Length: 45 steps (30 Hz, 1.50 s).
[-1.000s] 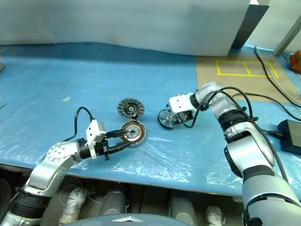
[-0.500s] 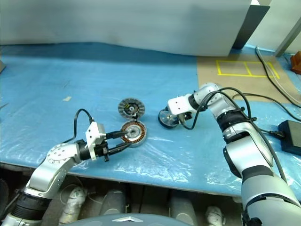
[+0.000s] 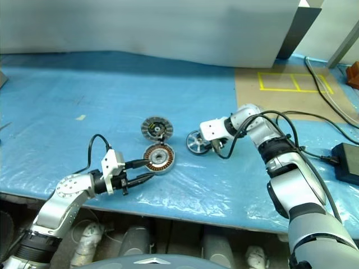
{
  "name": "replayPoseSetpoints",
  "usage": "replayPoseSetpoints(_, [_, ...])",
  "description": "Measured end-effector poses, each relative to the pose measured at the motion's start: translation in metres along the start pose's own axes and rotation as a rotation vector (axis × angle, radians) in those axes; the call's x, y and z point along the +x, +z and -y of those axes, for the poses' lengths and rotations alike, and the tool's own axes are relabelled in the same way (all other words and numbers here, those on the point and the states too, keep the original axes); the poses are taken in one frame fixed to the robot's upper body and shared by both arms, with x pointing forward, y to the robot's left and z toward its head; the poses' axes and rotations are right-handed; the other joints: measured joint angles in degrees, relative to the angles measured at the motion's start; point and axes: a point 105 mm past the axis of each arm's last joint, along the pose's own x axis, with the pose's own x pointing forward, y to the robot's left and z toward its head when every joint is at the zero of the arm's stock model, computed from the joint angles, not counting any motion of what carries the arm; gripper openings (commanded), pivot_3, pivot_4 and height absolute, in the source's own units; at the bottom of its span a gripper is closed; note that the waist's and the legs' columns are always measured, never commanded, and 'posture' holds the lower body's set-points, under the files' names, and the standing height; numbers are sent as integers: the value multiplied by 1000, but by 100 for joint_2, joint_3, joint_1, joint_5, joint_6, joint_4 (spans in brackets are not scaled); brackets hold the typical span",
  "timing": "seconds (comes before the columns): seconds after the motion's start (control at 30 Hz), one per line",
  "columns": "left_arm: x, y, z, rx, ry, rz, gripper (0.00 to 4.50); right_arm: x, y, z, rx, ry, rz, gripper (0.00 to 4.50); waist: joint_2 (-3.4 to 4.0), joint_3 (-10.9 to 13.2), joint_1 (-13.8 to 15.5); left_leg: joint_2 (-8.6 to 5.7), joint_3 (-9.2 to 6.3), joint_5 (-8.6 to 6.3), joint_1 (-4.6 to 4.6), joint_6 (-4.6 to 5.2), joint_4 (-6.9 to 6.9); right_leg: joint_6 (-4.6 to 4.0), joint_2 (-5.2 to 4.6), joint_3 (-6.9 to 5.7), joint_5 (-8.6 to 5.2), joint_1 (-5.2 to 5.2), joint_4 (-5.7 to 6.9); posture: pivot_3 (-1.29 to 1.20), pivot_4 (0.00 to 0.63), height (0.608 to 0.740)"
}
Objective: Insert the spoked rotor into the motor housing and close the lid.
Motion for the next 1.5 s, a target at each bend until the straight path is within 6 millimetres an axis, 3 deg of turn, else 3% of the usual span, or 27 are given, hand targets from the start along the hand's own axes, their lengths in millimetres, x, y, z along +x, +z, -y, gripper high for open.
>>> replayPoseSetpoints(0.07, [0, 0, 0, 1, 1, 1, 2343, -1, 0, -1, -5, 7, 0, 755, -1, 0, -1, 1, 0, 0, 5, -1, 0, 0, 0, 0, 0, 4, 1, 0, 150, 740])
replayPoseSetpoints(0.57, [2, 1, -3, 2, 5, 25, 2343, -1, 10, -4, 10, 7, 25, 757, -2, 2, -2, -1, 6, -1, 12, -1, -4, 0, 0, 14, 0, -3, 11, 0, 150, 740])
replayPoseSetpoints(0.8, [-8, 11, -9, 17, -3, 38, 2343, -19, 65, -1, -96, 10, 158, 757, -6, 7, -14, 3, 8, -1, 9, -1, -11, -2, 4, 15, -2, -12, 10, 0, 150, 740])
replayPoseSetpoints(0.97, [-12, 14, -12, 12, 12, 43, 2343, -6, 101, 4, -61, 19, 312, 757, -7, 8, -11, 15, 11, -2, 15, -3, -12, -1, 3, 23, -2, -11, 11, 0, 150, 740])
replayPoseSetpoints(1.13, [-19, 18, -15, 28, 27, 23, 2343, 5, 128, 14, 105, 14, 501, 757, -10, 11, -5, 14, 12, -2, 13, -4, -23, -1, 3, 23, -2, -13, 1, 0, 150, 740])
replayPoseSetpoints(1.3, [-24, 21, -13, 25, 56, 16, 2343, 6, 130, 10, 312, -46, 602, 757, -12, 11, 53, 6, 13, 10, 16, -24, -57, 1, 2, 17, -1, 2, -48, 0, 150, 740])
replayPoseSetpoints(1.5, [-26, 26, -13, 33, 61, 9, 2343, 20, 105, -3, 383, -122, 517, 757, -11, 11, 37, -12, 13, 12, 17, -30, -67, 1, 3, 14, -1, -2, -49, 0, 150, 740])
